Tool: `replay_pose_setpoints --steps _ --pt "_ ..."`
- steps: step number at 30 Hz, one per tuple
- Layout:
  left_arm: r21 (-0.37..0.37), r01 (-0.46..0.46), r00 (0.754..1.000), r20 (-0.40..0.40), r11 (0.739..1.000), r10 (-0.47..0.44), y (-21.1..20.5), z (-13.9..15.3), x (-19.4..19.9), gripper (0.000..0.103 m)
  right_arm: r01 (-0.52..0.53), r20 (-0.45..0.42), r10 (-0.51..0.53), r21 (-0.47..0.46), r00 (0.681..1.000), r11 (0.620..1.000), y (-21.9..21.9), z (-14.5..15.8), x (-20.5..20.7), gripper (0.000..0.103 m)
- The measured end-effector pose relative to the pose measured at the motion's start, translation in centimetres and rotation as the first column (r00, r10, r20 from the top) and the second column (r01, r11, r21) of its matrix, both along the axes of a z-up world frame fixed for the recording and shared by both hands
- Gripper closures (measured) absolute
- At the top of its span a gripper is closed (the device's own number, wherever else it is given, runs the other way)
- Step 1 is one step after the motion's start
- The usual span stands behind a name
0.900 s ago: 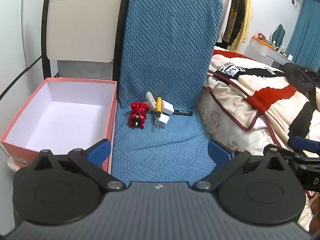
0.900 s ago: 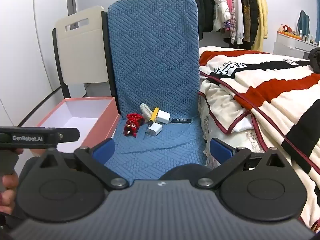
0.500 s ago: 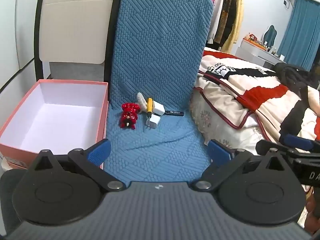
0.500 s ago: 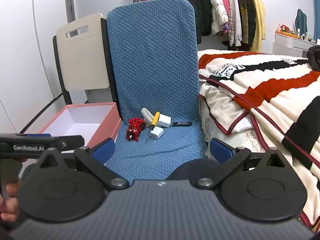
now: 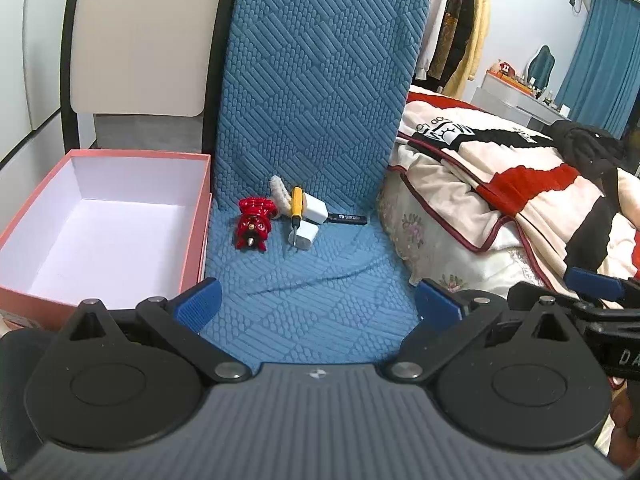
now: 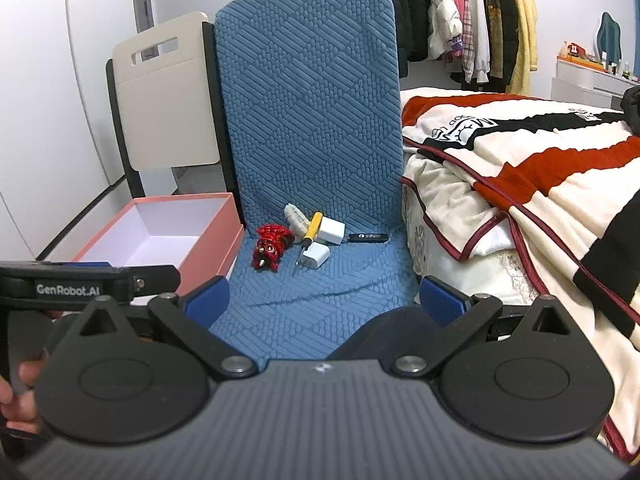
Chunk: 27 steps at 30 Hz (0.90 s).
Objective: Organize rigid objects
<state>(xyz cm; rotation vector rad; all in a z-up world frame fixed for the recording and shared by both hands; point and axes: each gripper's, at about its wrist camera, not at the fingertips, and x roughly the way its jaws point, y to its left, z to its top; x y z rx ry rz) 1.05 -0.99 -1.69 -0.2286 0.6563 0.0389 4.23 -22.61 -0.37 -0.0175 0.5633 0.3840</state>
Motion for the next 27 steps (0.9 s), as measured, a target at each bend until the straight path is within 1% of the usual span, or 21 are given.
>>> replay_pose_setpoints --steps 8,16,21,27 --pt "-0.016 -0.02 1.0 -0.009 1.0 0.019 0.7 -0.4 1.6 0.0 -0.012 0.003 0.012 0.003 1.0 1.0 0.5 0.2 1.8 0.0" --pt "-0.022 -0.031 0.999 -0.024 0.999 0.031 1.4 -1.4 2.4 0.0 -0.032 -0.036 0.031 -0.003 0.999 0.999 1.5 -1.6 3.1 0.0" --pt "-0.04 -0.034 0.999 -0.016 0.999 0.034 1.9 -1.6 3.3 0.0 -0.013 -0.052 0.012 -0.01 0.999 1.0 1.7 -2.2 3.7 0.0" --pt "-0.035 -0.025 1.0 -0.016 0.999 0.024 2.2 -1.9 4.3 0.0 0.013 -0.067 -0.014 -0.009 0.998 1.0 1.6 -3.0 4.1 0.0"
